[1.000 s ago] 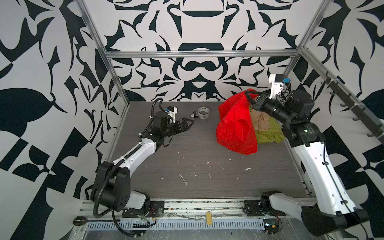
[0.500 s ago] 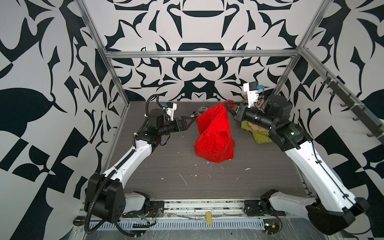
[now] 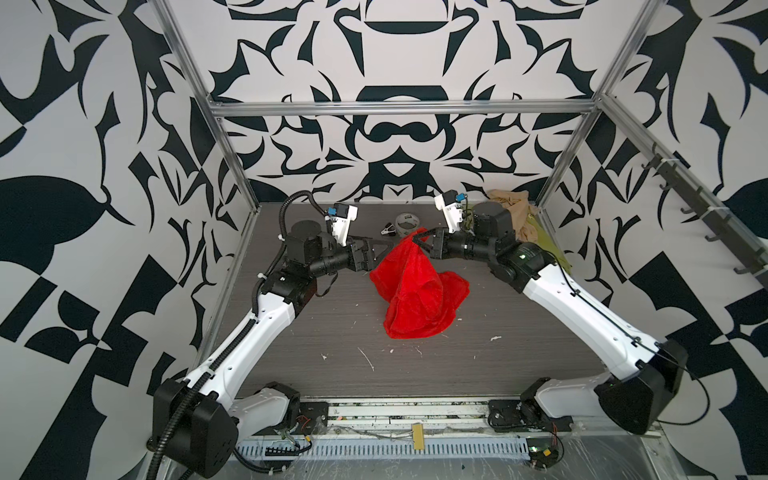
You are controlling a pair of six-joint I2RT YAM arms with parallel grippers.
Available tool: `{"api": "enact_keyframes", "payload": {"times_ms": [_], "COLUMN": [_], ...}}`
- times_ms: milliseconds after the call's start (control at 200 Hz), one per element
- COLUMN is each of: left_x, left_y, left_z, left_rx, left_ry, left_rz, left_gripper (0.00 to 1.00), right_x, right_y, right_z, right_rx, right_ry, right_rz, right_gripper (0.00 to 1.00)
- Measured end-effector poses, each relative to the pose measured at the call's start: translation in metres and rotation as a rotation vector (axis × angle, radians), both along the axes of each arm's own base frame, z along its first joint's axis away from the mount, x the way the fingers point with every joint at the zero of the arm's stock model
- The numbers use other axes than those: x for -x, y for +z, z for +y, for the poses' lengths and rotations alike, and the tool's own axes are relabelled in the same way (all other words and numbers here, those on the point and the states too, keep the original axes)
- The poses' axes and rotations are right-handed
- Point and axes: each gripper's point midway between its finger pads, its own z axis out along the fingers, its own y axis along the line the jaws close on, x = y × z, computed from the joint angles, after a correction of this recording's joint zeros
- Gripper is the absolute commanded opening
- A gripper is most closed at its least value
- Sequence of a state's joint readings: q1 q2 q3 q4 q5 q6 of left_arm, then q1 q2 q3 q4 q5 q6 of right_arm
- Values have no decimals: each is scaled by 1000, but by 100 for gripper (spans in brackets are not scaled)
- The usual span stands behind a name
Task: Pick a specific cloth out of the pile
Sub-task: 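Swing the red cloth to table center with right gripper while left gripper reaches, then close the left gripper on the red cloth beside the right gripper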
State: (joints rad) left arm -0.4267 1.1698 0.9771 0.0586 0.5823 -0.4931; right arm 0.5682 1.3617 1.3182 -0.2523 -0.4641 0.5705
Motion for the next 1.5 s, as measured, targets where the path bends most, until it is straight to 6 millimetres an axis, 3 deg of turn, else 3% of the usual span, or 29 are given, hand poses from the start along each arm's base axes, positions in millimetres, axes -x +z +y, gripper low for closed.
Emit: {"api": "enact_keyframes", "payload": {"times_ms": [185, 405, 720, 985, 1110, 1230, 1500], "left_x": [6, 2, 5, 6, 1, -2, 1], "left_y": [-2, 3, -22, -25, -34, -38, -34], "left_z": [-7, -11, -21, -30, -37, -42, -47], "left_rx": [-34, -45, -84, -86, -97, -103, -91], "left_ry": [-36, -56, -118, -155, -169, -180, -193], "left_rz": [-67, -157, -194, -227, -217, -209, -210], "left_gripper": [100, 100, 100, 96, 86, 64, 32], "right_x": [3, 7, 10, 14, 16, 17, 15], "right_y": [-7, -2, 10, 16, 16, 16, 11], "right_z": [8, 13, 19, 22, 22, 23, 26], "right_rx": [-30, -67, -119, -149, -154, -155, -152], "right_ry": [37, 70, 106, 132, 142, 148, 157], "right_rz": [33, 29, 17, 22, 30, 34, 45], "right_gripper": [0, 0, 0, 0, 0, 0, 0]}}
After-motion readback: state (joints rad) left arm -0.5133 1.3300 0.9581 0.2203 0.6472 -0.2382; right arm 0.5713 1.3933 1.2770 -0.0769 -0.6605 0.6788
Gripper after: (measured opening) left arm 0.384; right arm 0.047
